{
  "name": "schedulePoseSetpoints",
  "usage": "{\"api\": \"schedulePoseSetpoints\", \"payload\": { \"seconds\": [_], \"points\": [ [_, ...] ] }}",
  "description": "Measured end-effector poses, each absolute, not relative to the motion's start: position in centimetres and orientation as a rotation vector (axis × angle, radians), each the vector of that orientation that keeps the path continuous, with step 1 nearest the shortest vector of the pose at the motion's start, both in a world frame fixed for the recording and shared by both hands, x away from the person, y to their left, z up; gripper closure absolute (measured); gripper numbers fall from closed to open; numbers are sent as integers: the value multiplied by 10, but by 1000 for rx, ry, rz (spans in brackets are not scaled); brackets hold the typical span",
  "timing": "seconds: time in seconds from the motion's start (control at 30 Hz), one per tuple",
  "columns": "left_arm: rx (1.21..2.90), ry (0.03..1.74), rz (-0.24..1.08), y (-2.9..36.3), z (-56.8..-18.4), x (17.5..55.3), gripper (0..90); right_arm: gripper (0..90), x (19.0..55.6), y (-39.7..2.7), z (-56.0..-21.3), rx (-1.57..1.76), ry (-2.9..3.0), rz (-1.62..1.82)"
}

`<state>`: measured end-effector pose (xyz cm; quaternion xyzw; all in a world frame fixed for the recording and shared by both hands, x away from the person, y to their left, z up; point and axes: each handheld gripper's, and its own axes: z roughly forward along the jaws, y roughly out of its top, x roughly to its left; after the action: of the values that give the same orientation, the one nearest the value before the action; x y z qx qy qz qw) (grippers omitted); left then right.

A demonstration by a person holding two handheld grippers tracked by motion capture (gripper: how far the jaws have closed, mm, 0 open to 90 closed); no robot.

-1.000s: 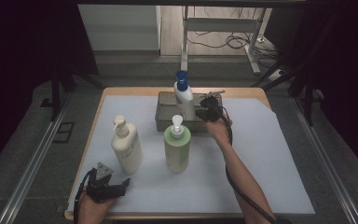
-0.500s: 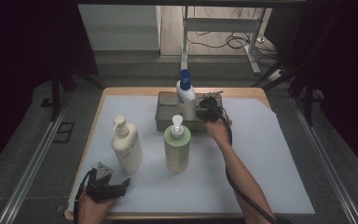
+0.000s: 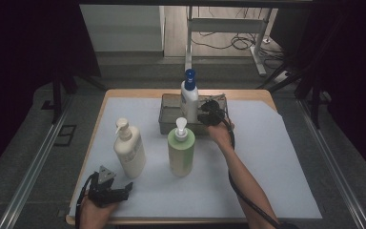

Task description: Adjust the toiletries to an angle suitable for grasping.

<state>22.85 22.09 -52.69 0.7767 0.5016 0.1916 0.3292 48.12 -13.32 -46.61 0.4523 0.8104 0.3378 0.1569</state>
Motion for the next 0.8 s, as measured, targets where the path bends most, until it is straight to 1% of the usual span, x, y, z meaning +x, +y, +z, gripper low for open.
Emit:
{"api": "schedulePoseSetpoints", "payload": {
  "seconds": [0.2,0.33,0.43,0.8],
  "points": [
    [2032,1313,501,221,-527,229,121,867,485,-133,-464,1315,2318,1009],
    [2033,1313,502,221,-527,229,121,871,490,-133,-457,1335,2307,1022],
    [2033,1313,502,221,-527,229,121,891,493,-130,-454,1333,2307,1013],
    [2033,1313,502,221,-527,229,121,891,493,-119,-463,1323,2344,985]
  ]
}}
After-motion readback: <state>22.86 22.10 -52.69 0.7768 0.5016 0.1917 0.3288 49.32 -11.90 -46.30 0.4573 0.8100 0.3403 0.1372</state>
